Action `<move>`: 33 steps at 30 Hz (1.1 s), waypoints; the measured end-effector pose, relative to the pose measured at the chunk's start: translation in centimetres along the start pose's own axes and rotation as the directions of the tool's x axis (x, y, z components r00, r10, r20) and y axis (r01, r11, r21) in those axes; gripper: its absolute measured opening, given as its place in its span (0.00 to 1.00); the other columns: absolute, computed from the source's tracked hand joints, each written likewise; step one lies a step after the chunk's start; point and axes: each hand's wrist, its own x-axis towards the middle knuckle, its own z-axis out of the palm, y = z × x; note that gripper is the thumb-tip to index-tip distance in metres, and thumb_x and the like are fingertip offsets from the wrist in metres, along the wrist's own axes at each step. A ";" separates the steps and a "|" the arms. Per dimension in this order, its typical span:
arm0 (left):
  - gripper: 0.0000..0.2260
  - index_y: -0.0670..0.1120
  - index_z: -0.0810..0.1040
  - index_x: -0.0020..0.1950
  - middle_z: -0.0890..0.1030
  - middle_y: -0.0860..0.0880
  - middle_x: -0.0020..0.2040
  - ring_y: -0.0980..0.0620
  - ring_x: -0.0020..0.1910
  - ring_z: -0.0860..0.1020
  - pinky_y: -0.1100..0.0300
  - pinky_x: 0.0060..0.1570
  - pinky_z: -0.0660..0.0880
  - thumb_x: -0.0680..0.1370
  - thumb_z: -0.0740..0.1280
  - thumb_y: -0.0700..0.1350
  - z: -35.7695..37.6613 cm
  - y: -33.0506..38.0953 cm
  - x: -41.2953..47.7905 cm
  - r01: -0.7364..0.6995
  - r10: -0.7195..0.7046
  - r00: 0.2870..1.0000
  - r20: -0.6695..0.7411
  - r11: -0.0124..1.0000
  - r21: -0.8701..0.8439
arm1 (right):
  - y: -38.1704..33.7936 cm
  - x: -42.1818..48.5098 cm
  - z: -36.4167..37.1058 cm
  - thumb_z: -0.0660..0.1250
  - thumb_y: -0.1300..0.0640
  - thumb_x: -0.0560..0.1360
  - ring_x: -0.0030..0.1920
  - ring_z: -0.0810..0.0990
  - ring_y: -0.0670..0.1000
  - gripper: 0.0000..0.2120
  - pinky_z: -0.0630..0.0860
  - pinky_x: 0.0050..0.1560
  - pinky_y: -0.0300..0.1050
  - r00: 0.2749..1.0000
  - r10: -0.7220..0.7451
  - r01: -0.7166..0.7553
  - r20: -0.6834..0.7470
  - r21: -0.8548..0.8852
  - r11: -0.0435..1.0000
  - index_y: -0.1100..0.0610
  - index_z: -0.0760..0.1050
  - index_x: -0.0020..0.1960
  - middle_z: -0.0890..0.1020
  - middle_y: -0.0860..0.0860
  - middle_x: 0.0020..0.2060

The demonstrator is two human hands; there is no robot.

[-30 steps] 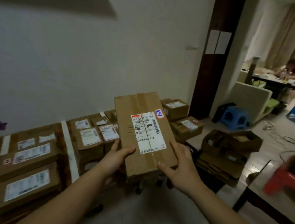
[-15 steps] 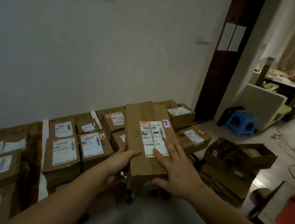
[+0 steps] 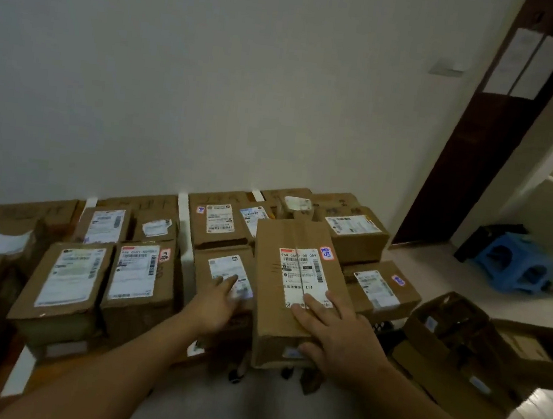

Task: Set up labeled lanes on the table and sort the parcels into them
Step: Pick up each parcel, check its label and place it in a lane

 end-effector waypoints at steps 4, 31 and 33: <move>0.38 0.58 0.39 0.77 0.38 0.48 0.78 0.43 0.77 0.39 0.39 0.73 0.49 0.78 0.63 0.54 3.5 -2.2 2.2 0.040 -0.065 0.996 0.054 0.926 0.376 | 3.8 1.1 1.5 0.31 0.32 0.64 0.77 0.42 0.55 0.40 0.53 0.72 0.61 0.994 -0.105 0.105 0.026 0.013 0.994 0.38 0.41 0.76 0.45 0.43 0.78; 0.28 0.56 0.51 0.77 0.48 0.49 0.79 0.44 0.77 0.45 0.49 0.74 0.55 0.81 0.59 0.42 5.4 -5.5 3.4 0.141 -0.088 0.987 -0.131 0.864 0.483 | 6.9 9.6 7.7 0.50 0.39 0.80 0.77 0.38 0.55 0.29 0.49 0.73 0.62 0.952 -0.245 0.254 0.182 -0.026 0.967 0.38 0.40 0.76 0.42 0.43 0.78; 0.29 0.56 0.51 0.78 0.47 0.49 0.79 0.44 0.77 0.45 0.50 0.74 0.55 0.80 0.60 0.41 5.4 -5.7 3.4 0.148 -0.095 0.987 -0.133 0.864 0.481 | 7.0 9.9 7.8 0.50 0.41 0.81 0.77 0.38 0.55 0.28 0.48 0.73 0.62 0.946 -0.261 0.270 0.193 -0.022 0.963 0.39 0.40 0.77 0.41 0.43 0.78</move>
